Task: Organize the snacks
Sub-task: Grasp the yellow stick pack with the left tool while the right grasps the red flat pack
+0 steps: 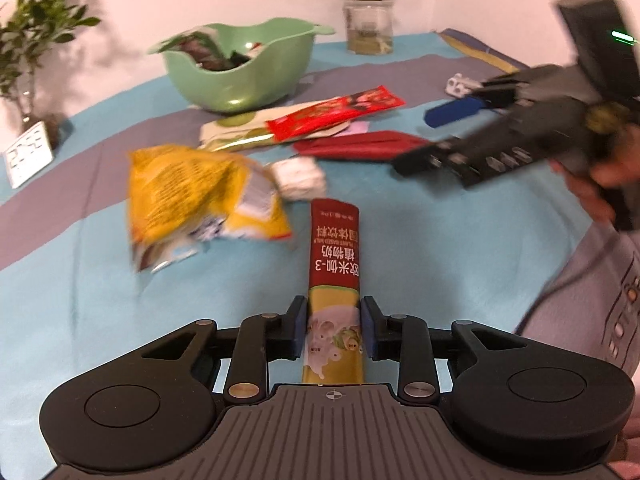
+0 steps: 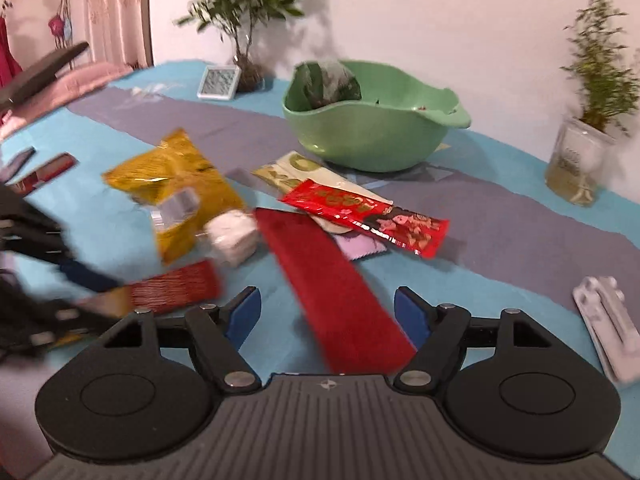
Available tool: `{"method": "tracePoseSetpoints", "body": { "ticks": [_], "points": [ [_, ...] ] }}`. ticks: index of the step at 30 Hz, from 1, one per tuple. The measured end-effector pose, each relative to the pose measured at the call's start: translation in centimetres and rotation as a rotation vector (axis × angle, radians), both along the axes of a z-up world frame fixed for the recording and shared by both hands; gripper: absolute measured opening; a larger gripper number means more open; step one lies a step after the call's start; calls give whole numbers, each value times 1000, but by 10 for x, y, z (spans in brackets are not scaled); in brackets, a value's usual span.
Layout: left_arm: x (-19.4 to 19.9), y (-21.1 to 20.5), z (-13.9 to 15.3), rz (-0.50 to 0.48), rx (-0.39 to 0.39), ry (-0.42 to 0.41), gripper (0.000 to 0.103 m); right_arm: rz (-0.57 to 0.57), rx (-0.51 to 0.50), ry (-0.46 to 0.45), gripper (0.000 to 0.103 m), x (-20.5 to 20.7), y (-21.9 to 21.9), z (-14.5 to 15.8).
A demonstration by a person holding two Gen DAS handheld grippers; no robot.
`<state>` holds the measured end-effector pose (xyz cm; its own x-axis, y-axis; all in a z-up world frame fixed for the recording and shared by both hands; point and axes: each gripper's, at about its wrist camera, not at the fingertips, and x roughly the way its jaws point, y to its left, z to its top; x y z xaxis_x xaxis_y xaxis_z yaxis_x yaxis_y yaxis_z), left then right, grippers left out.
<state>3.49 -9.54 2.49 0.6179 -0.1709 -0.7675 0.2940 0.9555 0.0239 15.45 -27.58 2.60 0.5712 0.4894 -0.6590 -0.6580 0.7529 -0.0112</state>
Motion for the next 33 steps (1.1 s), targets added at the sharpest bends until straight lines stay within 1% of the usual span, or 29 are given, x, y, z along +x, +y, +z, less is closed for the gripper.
{"method": "tracePoseSetpoints", "body": {
  "ticks": [2, 3, 4, 5, 6, 8, 10, 12, 14, 17, 18, 19, 20, 22, 23, 24, 25, 27, 30, 33],
  "points": [
    [-4, 8, 0, 9, -4, 5, 93, -14, 16, 48, 80, 11, 3, -8],
    [-5, 10, 0, 14, -10, 6, 93, -25, 24, 78, 78, 15, 4, -12],
    [-5, 13, 1, 20, -15, 7, 94, -39, 27, 97, 73, 16, 5, -16],
    [-5, 14, 1, 23, -19, 7, 96, -56, 27, 80, 65, 11, 5, -16],
    [-4, 14, 1, 24, -24, 8, 101, -65, 23, 71, 60, 5, 5, -16],
    [-1, 14, 0, 21, -32, 11, 103, -63, 24, 77, 55, -12, 3, -13],
    [2, 9, -1, 5, -28, 7, 103, -33, 11, 91, 55, -32, 2, -12],
    [4, 4, -3, -14, -26, 4, 103, 11, 0, 101, 65, -51, 3, -9],
    [7, 0, -5, -29, -25, -1, 103, 38, -11, 110, 69, -59, 6, -8],
    [8, -2, -6, -30, -27, -9, 103, 20, -40, 67, 72, -58, 12, -5],
    [7, -2, -6, -25, -27, -14, 99, 8, -46, 63, 72, -55, 15, -7],
    [5, 0, -6, -20, -26, -18, 98, -5, -47, 67, 72, -49, 18, -9],
    [4, 1, -5, -17, -28, -20, 93, -15, -43, 70, 72, -46, 20, -11],
    [2, 6, -4, -8, -40, -15, 94, -24, -33, 55, 72, -43, 26, -14],
    [0, 9, -3, -3, -44, -12, 94, -29, -31, 39, 71, -43, 29, -15],
    [-1, 11, -3, 3, -46, -12, 94, -33, -25, 28, 62, -44, 31, -15],
    [-2, 13, -3, 8, -50, -11, 94, -32, -19, 25, 59, -46, 31, -14],
    [-5, 17, -1, 12, -65, -8, 93, -37, -24, 13, 55, -49, 33, -14],
    [-9, 19, 5, 15, -77, -22, 93, -40, -23, 8, 51, -56, 29, -11],
    [-13, 21, 11, 13, -82, -42, 93, -41, 7, 20, 51, -62, 20, -5]
  ]
}}
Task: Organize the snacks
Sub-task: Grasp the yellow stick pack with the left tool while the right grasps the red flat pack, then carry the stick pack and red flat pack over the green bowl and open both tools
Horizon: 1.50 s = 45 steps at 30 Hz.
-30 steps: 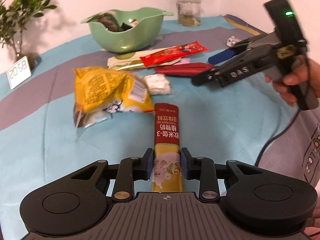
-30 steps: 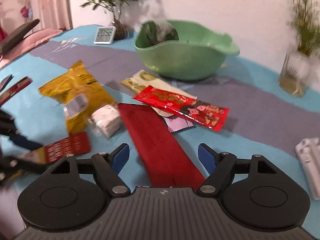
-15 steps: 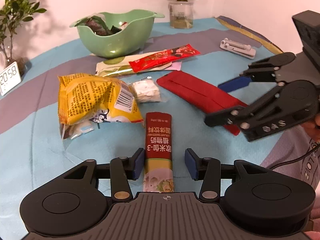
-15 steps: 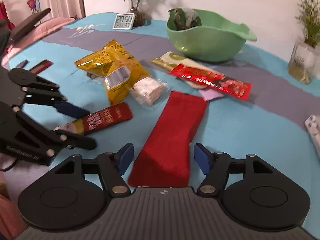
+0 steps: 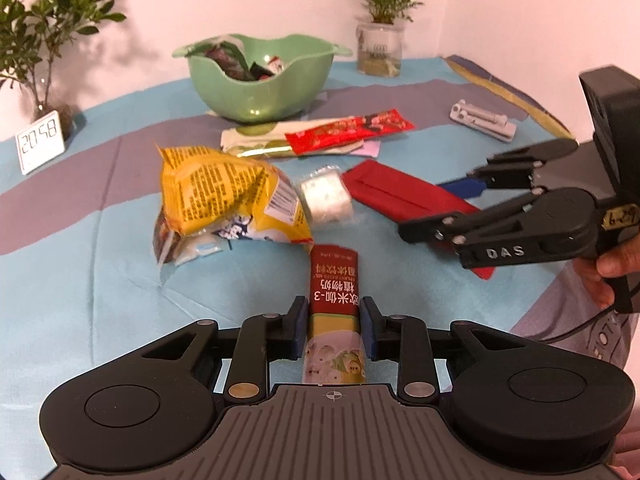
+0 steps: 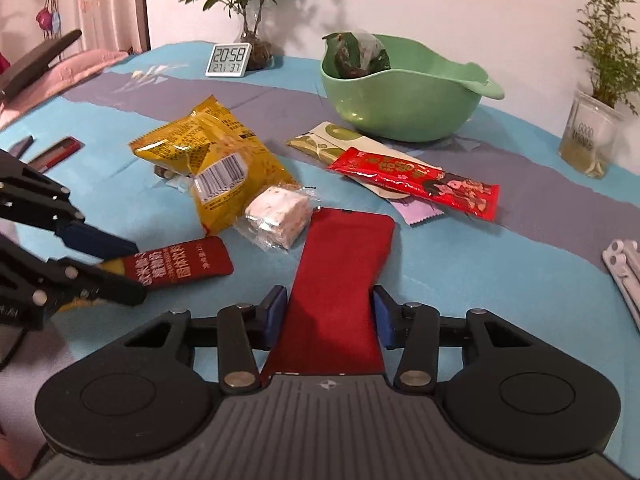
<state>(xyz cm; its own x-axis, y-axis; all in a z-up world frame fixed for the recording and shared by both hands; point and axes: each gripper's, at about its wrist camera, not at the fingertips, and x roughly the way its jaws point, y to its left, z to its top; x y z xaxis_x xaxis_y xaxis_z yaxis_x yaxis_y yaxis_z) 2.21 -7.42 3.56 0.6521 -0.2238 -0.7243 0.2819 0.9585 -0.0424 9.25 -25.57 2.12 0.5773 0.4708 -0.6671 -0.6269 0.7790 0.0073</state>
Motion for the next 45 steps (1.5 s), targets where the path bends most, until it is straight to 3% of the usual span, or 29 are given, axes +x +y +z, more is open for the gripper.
{"method": "tracePoseSetpoints", "body": {
  "ticks": [7, 12, 23, 26, 29, 38, 45],
  "points": [
    [0, -4, 4, -2, 41, -14, 93, -29, 49, -25, 51, -7, -13, 12],
    [11, -6, -10, 4, 70, 39, 95, -46, 66, -7, 51, -7, -13, 6],
    [20, -8, -15, 10, 59, 41, 101, -69, 88, 1, 51, -11, -18, 3],
    [23, -7, -16, -1, 34, 41, 92, -72, 92, 1, 51, -11, -19, 3],
    [22, -8, -14, -19, -1, 32, 90, -73, 97, -8, 51, -14, -19, 5],
    [3, -7, 28, -69, -43, -64, 90, -75, 142, -35, 51, -14, -27, 21],
    [38, 6, 79, -28, -68, -127, 90, -78, 201, -55, 51, 16, -27, 45]
  ]
}}
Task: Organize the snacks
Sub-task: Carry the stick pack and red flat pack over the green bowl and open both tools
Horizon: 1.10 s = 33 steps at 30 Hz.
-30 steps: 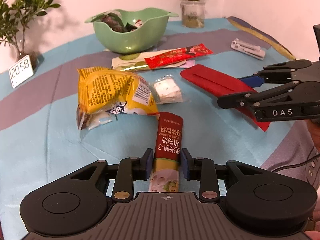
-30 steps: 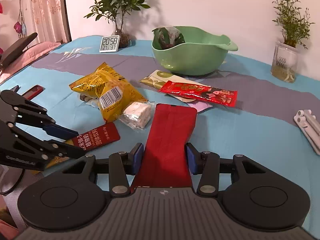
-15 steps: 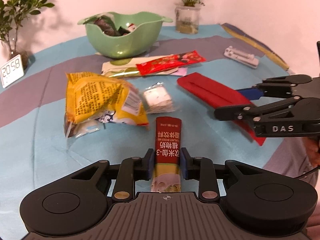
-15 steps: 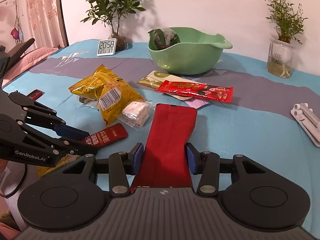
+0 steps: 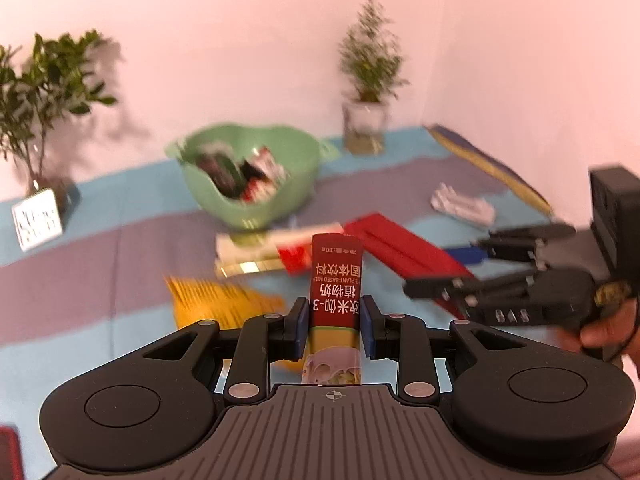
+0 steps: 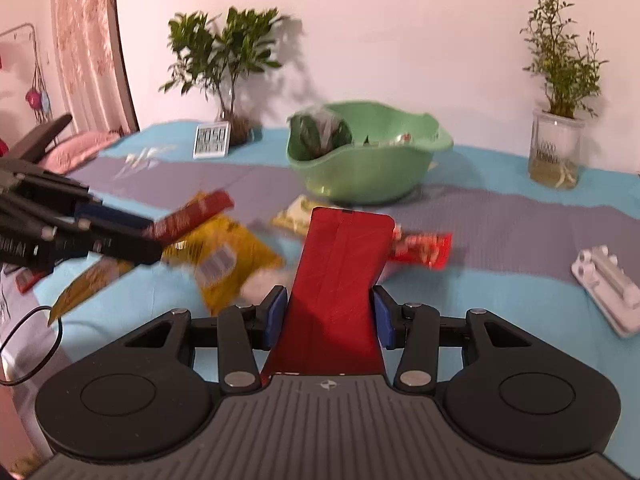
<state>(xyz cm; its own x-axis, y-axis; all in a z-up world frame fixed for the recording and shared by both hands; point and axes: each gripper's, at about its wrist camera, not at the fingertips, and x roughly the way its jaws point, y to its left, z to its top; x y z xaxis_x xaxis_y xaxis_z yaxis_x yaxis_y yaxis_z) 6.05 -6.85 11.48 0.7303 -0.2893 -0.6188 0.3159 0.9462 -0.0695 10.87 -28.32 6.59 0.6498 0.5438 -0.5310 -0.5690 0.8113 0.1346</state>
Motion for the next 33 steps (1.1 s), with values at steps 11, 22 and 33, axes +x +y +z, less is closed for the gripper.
{"method": "tracePoseSetpoints", "body": {
  "ticks": [11, 22, 33],
  "points": [
    [124, 15, 52, 105, 0, -26, 90, -12, 154, 11, 51, 94, 18, 43],
    [238, 11, 41, 182, 32, 16, 92, -75, 150, 54, 52, 195, 58, 35],
    [250, 17, 32, 195, -23, 72, 103, -100, 147, 59, 68, 202, 63, 25]
  ]
}}
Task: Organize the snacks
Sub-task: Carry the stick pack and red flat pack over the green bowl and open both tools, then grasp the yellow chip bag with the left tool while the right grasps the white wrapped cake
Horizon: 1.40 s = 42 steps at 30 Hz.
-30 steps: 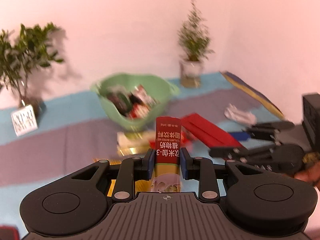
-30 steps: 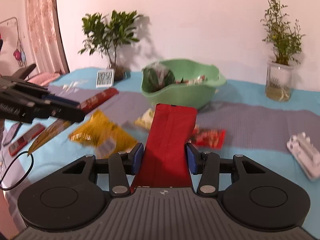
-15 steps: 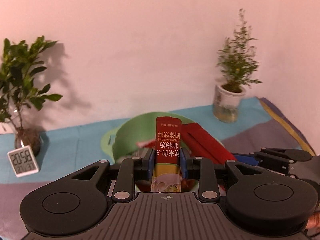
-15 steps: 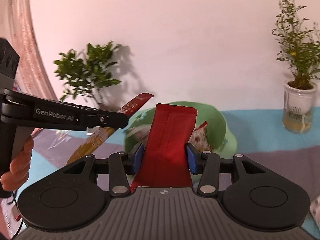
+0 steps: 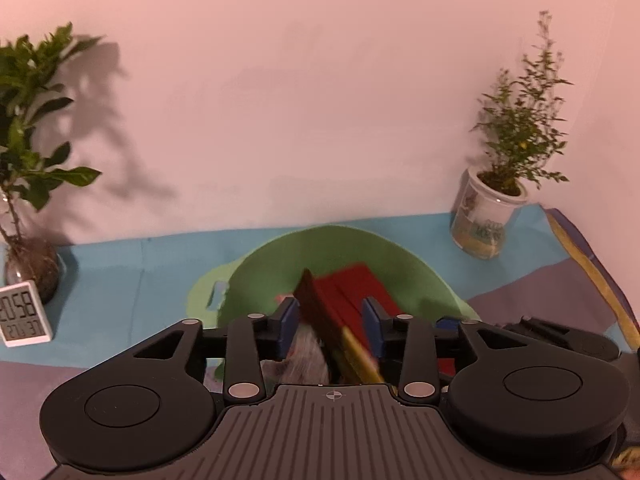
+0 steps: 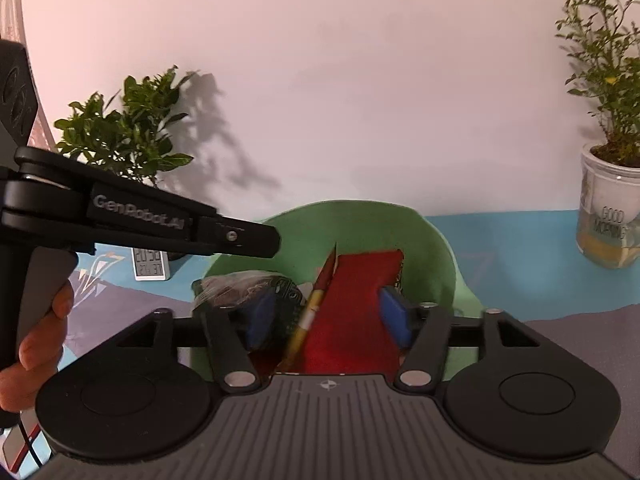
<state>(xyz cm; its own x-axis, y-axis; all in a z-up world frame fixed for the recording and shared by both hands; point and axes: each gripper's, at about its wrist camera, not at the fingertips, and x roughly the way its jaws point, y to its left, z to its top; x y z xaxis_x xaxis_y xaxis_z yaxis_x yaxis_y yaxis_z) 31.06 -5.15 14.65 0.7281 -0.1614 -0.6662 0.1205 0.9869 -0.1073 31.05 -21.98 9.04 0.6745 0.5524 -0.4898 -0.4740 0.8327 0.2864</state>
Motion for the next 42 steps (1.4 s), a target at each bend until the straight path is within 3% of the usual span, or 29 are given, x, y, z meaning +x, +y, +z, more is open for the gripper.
{"method": "tracePoseSetpoints", "body": {
  "ticks": [8, 13, 17, 23, 28, 30, 34, 39, 42],
  "points": [
    [-80, 18, -5, -68, 27, -5, 103, 47, -37, -38, 78, -75, -23, -4],
    [-115, 32, -37, -121, 54, 58, 103, 173, -62, -23, 83, -135, -26, -27],
    [-115, 36, -69, -128, 47, 152, 103, 257, -154, 10, 82, -164, -10, -56],
    [-128, 38, -88, -144, -17, 208, 103, 287, -187, 30, 77, -168, 5, -71],
    [-176, 43, -80, -164, -61, 153, 103, 272, -172, 52, 56, -161, 3, -77],
    [-199, 39, -82, -179, -41, 130, 103, 250, -166, 48, 51, -161, 0, -79],
    [-227, 27, -87, -177, 30, 92, 103, 177, -204, 27, 50, -164, -1, -80],
    [-219, 22, -84, -140, 40, 110, 103, 138, -277, -10, 51, -181, -4, -82],
    [-209, 10, -84, -127, 90, 134, 103, 141, -287, -19, 52, -183, -1, -82]
  ]
}}
